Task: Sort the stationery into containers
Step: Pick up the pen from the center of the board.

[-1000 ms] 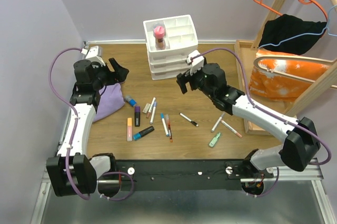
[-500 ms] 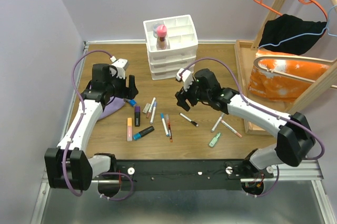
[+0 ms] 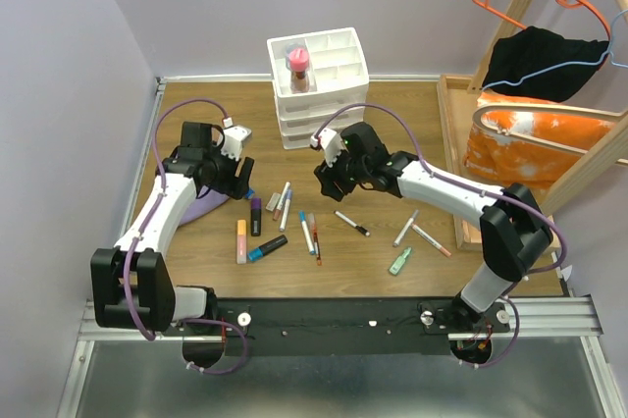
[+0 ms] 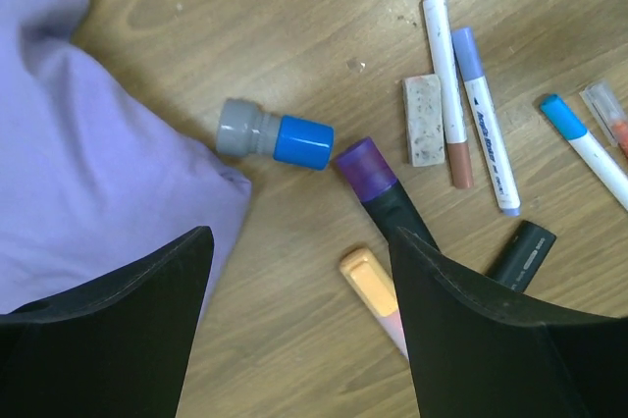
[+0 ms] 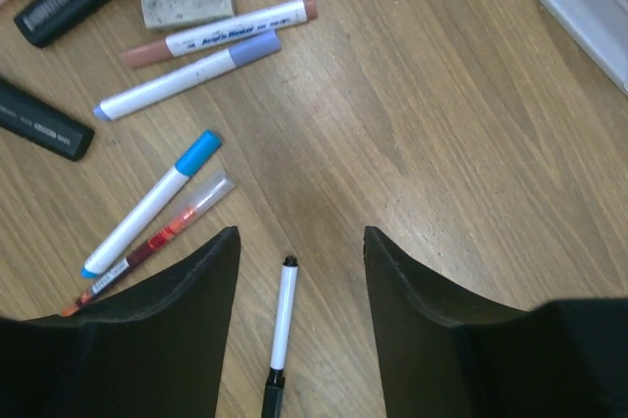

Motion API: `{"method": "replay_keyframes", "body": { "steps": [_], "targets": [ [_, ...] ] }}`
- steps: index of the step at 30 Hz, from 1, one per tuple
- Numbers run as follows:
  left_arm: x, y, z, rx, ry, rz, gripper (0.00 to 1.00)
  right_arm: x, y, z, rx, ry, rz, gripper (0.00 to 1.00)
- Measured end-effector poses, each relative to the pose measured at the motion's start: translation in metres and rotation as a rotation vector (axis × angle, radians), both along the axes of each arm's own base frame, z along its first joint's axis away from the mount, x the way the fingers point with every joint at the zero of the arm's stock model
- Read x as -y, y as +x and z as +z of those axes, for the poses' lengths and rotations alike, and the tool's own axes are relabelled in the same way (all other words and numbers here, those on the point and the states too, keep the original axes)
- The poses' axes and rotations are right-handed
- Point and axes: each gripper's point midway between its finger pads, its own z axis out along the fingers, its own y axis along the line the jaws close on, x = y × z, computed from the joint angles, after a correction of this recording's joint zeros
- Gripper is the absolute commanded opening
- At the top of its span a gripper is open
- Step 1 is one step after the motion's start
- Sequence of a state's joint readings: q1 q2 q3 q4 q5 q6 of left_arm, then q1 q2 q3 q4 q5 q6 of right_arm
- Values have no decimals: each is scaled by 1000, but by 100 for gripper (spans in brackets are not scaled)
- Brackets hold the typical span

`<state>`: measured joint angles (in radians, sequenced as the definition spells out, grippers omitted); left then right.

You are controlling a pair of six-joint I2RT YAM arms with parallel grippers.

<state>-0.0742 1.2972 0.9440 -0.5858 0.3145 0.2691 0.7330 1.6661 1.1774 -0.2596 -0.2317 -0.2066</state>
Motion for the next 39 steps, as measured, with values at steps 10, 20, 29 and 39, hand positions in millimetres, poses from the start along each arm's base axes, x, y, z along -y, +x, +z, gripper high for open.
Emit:
{"method": "replay_keyframes", "body": {
  "steps": [10, 20, 29, 39],
  "targets": [
    [6, 28, 24, 73, 10, -81, 81, 18, -20, -24, -70, -100, 46, 50],
    [13, 30, 21, 58, -32, -94, 80, 56, -55, -56, -212, -240, -5, 49],
    [100, -33, 41, 150, -108, -702, 81, 84, -62, -38, -190, -235, -95, 57],
    [215, -61, 38, 275, -149, -1289, 73, 164, 30, 93, -8, 113, -574, 72]
  ]
}}
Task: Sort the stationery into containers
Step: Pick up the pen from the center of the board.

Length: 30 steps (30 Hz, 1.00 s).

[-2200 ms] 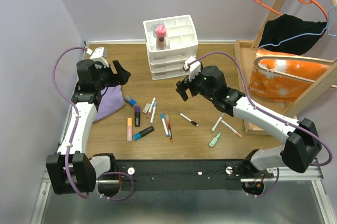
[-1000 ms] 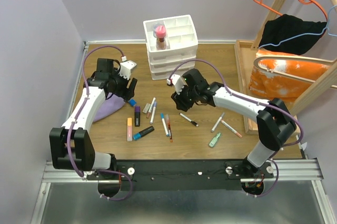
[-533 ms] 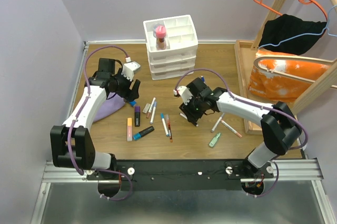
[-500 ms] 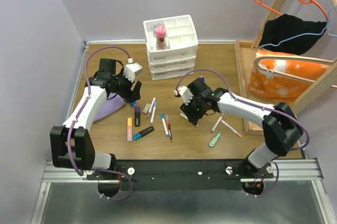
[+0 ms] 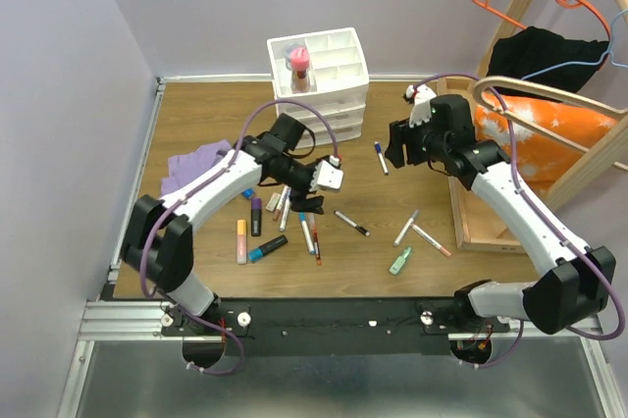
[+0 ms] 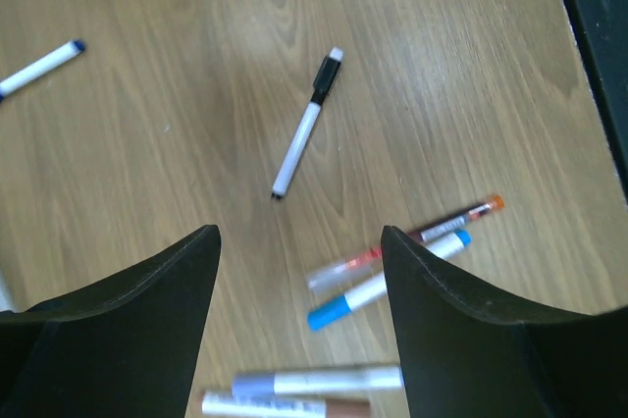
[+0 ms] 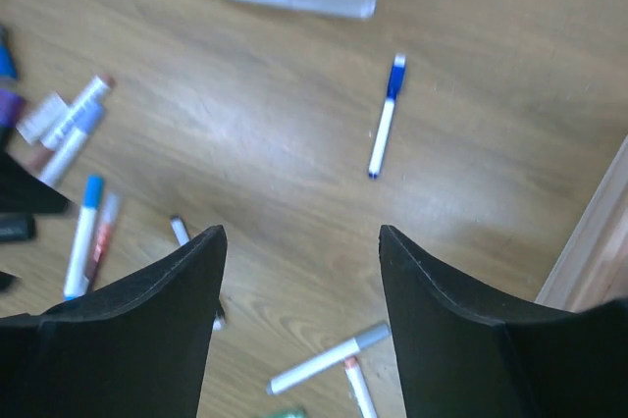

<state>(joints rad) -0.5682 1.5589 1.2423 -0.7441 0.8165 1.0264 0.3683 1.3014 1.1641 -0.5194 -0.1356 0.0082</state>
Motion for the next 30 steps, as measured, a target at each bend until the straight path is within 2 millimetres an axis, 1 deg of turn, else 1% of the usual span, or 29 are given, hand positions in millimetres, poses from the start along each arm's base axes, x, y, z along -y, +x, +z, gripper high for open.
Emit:
{"method": "replay_keyframes", "body": {
  "steps": [1, 3, 4, 5, 6, 8, 10, 12, 13, 15, 18, 24, 30],
  "targets": [
    [8, 1, -7, 0, -3, -24, 73, -2, 5, 14, 34, 15, -8, 72],
    [22, -1, -23, -3, 1, -83, 71, -4, 10, 30, 71, 31, -18, 72],
    [27, -1, -27, -7, 2, -95, 69, -6, 14, 40, 98, 40, -19, 72],
    [37, 1, -34, -2, -5, -134, 68, -7, 16, 49, 117, 48, -18, 72],
    [43, 2, -37, 0, -10, -151, 67, -8, 18, 55, 131, 54, -18, 72],
    [58, 4, -48, -1, -23, -195, 65, -15, 23, 75, 171, 88, 9, 73],
    [69, 4, -55, -1, -34, -223, 62, -24, 26, 89, 197, 122, 43, 72],
    [80, 3, -62, -8, -40, -251, 60, -33, 26, 98, 209, 161, 75, 73],
    [84, 2, -64, -9, -44, -261, 58, -36, 26, 100, 209, 176, 83, 73],
    [95, -3, -72, -20, -43, -290, 56, -40, 25, 102, 209, 197, 93, 73],
    [104, -9, -81, -38, -36, -314, 54, -44, 25, 107, 218, 220, 105, 75],
    [110, -22, -98, -85, -4, -337, 53, -47, 29, 119, 252, 242, 115, 76],
    [119, -13, -101, -90, 41, -318, 50, -49, 32, 124, 278, 251, 118, 77]
  ]
}}
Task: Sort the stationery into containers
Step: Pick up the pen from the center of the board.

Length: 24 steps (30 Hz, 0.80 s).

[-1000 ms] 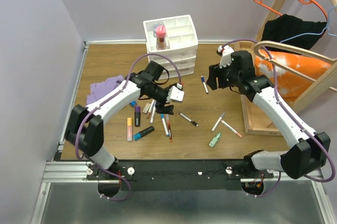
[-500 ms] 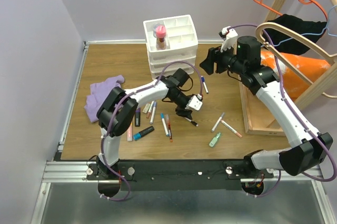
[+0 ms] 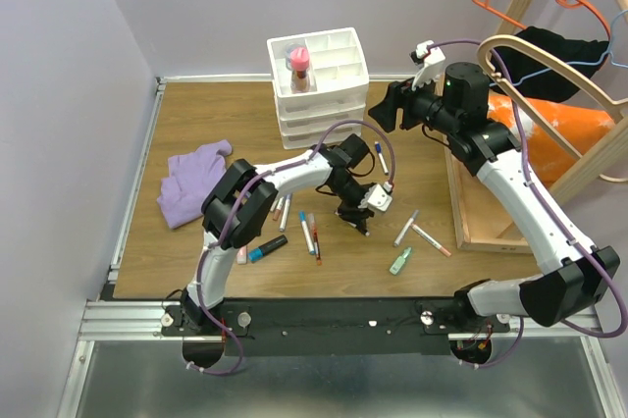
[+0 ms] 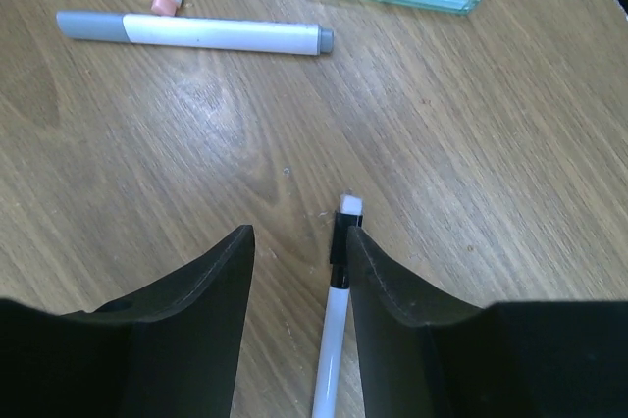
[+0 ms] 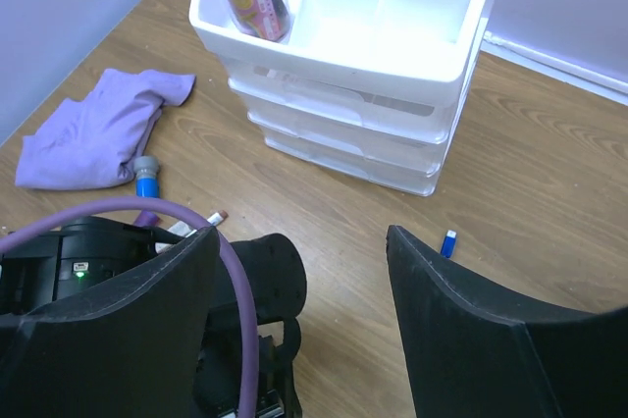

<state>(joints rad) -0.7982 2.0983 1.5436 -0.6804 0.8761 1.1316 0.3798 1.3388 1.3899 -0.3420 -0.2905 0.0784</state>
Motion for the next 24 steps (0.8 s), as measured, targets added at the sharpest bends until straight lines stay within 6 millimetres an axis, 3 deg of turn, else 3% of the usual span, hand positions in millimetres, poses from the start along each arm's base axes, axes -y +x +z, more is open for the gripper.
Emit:
{"method": "replay_keyframes", "body": {
  "steps": [6, 19, 24],
  "targets": [
    [-4, 1, -3, -2, 53, 12, 49, 0, 1, 2, 10, 4, 0, 77],
    [-7, -20, -17, -33, 172, 46, 48, -1, 2, 3, 12, 5, 0, 78],
    [-2, -12, -26, -39, 210, 120, 34, -1, 2, 4, 17, 7, 0, 78]
  ]
}}
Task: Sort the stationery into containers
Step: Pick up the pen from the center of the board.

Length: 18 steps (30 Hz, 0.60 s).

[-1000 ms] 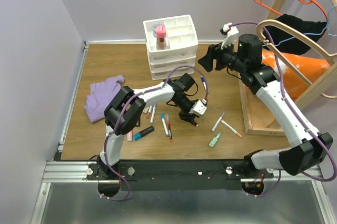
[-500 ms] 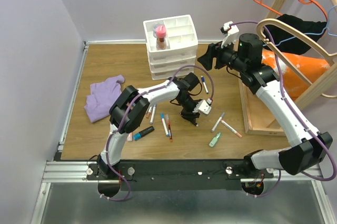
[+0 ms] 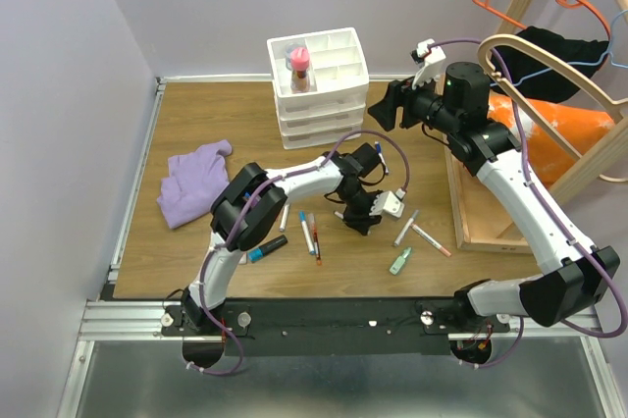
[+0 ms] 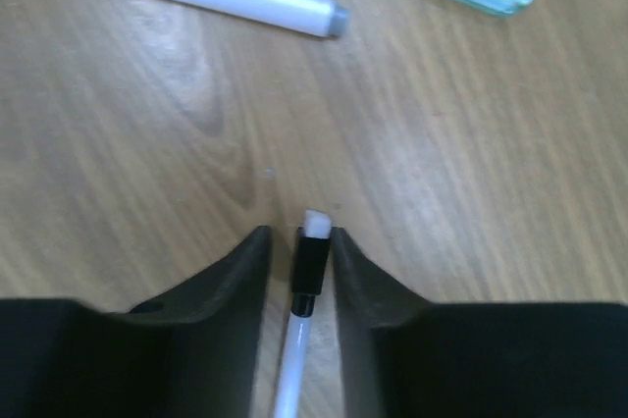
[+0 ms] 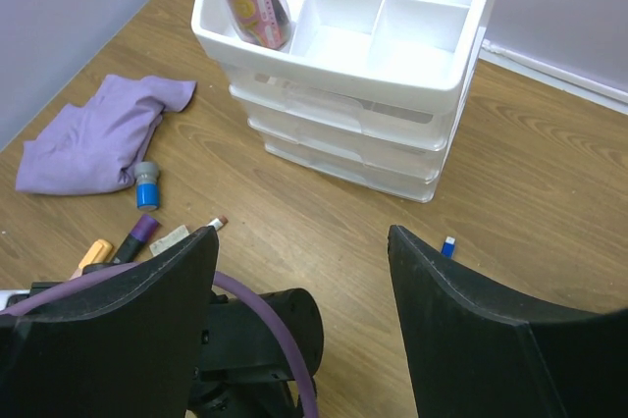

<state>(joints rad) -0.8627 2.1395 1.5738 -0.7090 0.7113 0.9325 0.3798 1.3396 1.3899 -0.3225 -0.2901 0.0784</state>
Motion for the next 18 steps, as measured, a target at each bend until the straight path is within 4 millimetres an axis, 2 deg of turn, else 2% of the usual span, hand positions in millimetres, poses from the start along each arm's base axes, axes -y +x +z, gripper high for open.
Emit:
{"method": "replay_keyframes", "body": {
  "steps": [1, 4, 7, 11, 14, 18],
  "targets": [
    [3, 4, 0, 4, 2, 18, 25, 0, 0, 0, 0, 0, 0, 78],
    [7, 10, -1, 14, 7, 48, 9, 0, 0, 0, 0, 0, 0, 78],
    [6, 11, 0, 11, 23, 66, 3, 0, 0, 0, 0, 0, 0, 78],
    [-8, 10, 8, -22, 51, 87, 0, -1, 3, 7, 13, 5, 0, 78],
    [-22, 18, 42, -59, 29, 120, 0, -1, 6, 13, 24, 7, -7, 78],
    [-28, 61, 132, -26, -122, 193, 0, 0, 9, 17, 40, 9, -22, 78]
  ]
}}
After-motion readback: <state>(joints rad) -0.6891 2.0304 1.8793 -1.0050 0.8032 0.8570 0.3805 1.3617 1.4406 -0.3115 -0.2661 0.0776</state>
